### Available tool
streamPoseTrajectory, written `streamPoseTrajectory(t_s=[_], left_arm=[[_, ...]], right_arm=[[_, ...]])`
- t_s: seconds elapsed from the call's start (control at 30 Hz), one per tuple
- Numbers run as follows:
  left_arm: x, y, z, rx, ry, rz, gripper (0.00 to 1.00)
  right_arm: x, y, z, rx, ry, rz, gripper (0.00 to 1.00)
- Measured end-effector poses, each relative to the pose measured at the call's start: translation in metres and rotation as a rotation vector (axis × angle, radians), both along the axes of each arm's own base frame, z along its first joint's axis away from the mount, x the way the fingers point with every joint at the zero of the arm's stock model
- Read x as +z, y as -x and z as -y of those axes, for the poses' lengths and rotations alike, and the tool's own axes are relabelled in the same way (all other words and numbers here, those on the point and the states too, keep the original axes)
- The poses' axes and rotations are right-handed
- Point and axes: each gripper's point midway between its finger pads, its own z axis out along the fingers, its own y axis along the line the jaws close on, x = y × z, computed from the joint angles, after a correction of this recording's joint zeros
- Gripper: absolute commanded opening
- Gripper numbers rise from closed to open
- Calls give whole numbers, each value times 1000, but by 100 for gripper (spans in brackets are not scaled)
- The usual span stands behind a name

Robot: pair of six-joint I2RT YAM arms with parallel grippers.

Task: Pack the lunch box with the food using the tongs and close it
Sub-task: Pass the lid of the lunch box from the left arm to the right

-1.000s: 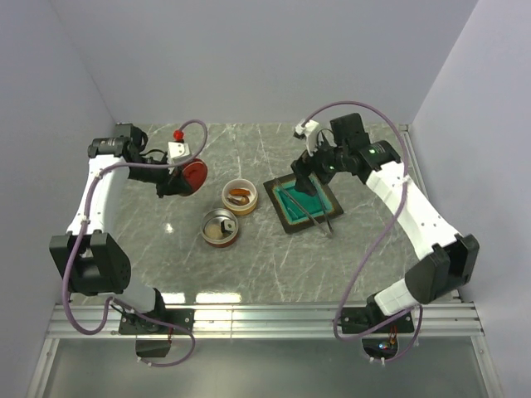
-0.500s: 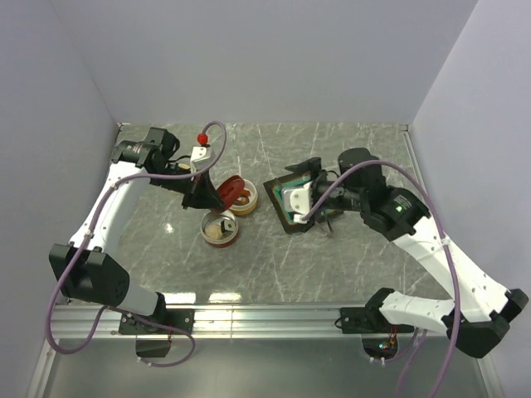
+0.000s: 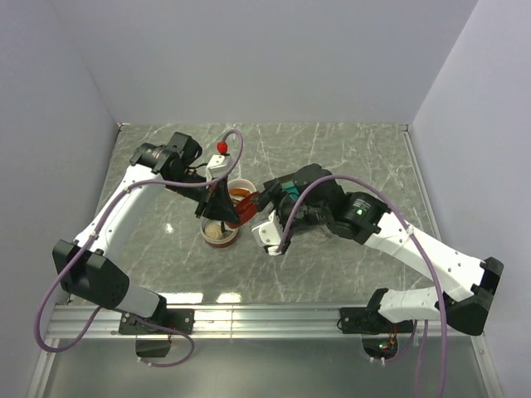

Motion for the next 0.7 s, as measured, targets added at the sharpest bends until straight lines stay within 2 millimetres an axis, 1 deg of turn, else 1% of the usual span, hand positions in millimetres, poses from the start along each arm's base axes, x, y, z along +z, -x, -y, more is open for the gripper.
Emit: streamPoseTrajectory(t_s=[0.03, 0.13, 0.23, 0.3, 0.4, 0.43, 0.5, 0.6, 0.7], left_arm=[[0, 0, 0, -1, 3, -4, 0], [0, 0, 2, 1, 7, -32, 0], [-2, -2, 3, 2, 2, -55, 0], [-4, -3, 4, 2, -1, -63, 0], [-3, -3, 4, 2, 3, -65, 0], [-3, -3, 4, 1, 4, -65, 0], [-2, -2, 5, -3, 11, -66, 0], [-1, 1, 7, -15, 17, -68, 0], [-1, 7, 11, -39, 16, -69, 0]], right_arm=[[-2, 1, -2, 5, 6, -4, 78], [-10, 4, -8, 8, 27, -17, 68], [-14, 4, -11, 0, 41, -24, 64], [-15, 2, -12, -17, 52, -30, 65], [-19, -3, -11, -61, 64, -46, 72], [-20, -4, -10, -76, 68, -51, 77], [-22, -7, -8, -100, 70, -56, 80], [-26, -7, -5, -118, 71, -58, 81], [-27, -8, -3, -132, 75, -65, 77]])
